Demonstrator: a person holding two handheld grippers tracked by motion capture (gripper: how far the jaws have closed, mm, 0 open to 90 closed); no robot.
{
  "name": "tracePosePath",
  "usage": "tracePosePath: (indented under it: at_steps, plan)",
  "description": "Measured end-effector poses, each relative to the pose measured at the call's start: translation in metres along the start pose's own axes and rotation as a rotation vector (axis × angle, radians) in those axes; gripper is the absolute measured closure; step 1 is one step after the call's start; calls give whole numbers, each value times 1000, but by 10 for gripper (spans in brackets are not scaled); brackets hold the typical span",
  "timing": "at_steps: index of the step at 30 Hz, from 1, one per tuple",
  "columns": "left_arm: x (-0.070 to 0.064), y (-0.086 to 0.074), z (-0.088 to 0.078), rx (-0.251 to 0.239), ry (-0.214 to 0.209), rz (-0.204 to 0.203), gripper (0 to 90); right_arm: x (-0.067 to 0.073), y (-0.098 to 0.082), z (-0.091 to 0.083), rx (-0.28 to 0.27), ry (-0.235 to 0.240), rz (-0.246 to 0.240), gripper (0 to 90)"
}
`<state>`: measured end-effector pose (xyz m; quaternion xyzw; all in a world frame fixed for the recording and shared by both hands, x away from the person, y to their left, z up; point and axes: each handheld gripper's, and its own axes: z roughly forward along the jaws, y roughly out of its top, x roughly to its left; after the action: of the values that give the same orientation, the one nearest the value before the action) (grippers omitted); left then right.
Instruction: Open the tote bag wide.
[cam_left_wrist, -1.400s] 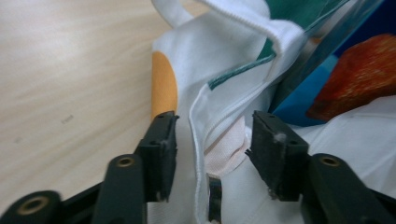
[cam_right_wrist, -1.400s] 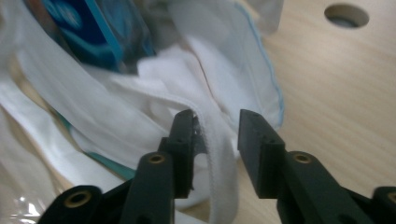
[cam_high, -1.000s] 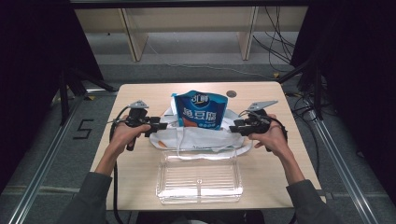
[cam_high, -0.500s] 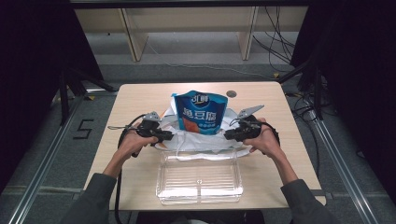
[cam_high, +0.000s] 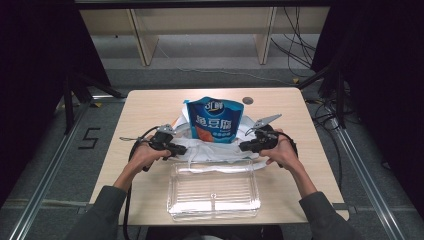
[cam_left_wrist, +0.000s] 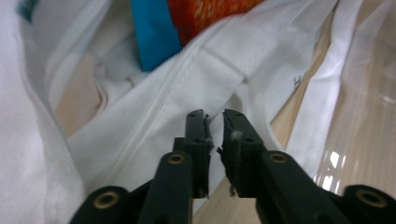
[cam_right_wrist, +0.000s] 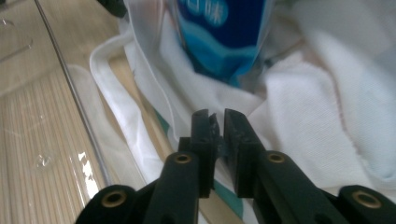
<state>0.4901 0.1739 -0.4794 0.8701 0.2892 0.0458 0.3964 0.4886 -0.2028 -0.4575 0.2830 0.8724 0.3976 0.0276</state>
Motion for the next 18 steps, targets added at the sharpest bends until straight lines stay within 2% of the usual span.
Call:
tracePosePath:
  at_steps: [1, 2, 3, 4, 5, 6, 7, 9, 10, 13, 15, 16, 17, 18]
  plan:
    - [-2, 2, -2, -25, 7, -18, 750, 0, 2, -5, -5, -5, -6, 776]
    - [-2, 7, -10, -71, 2, -14, 676, 2, 7, -12, -52, -42, 7, 697]
    - [-2, 7, -10, -71, 2, -14, 646, 2, 7, -12, -52, -42, 7, 697]
    - [-2, 10, -16, -113, -3, -13, 646, 2, 10, -17, -53, -49, 2, 659]
    - [-3, 12, -24, -145, 13, -36, 609, 4, 12, -20, -89, -66, 13, 626]
    - [-4, 14, -28, -182, 30, -32, 591, 5, 13, -24, -102, -70, 30, 597]
    - [-5, 14, -31, -185, 35, -38, 555, 5, 15, -28, -116, -87, 25, 548]
    - [-9, 17, -43, -197, 68, -38, 537, 6, 16, -31, -116, -100, 40, 530]
    - [-11, 18, -47, -196, 75, -53, 524, 6, 17, -34, -124, -106, 37, 516]
    - [-19, 15, -56, -205, 101, -54, 479, 8, 20, -41, -143, -131, 45, 478]
    - [-24, 11, -60, -203, 104, -62, 445, 9, 21, -46, -137, -140, 36, 457]
    - [-28, 8, -63, -205, 116, -65, 428, 7, 23, -49, -142, -154, 5, 450]
    - [-30, 6, -65, -205, 121, -55, 413, 11, 23, -51, -146, -162, 38, 441]
    - [-33, 3, -68, -204, 130, -64, 402, 11, 24, -53, -141, -168, 36, 435]
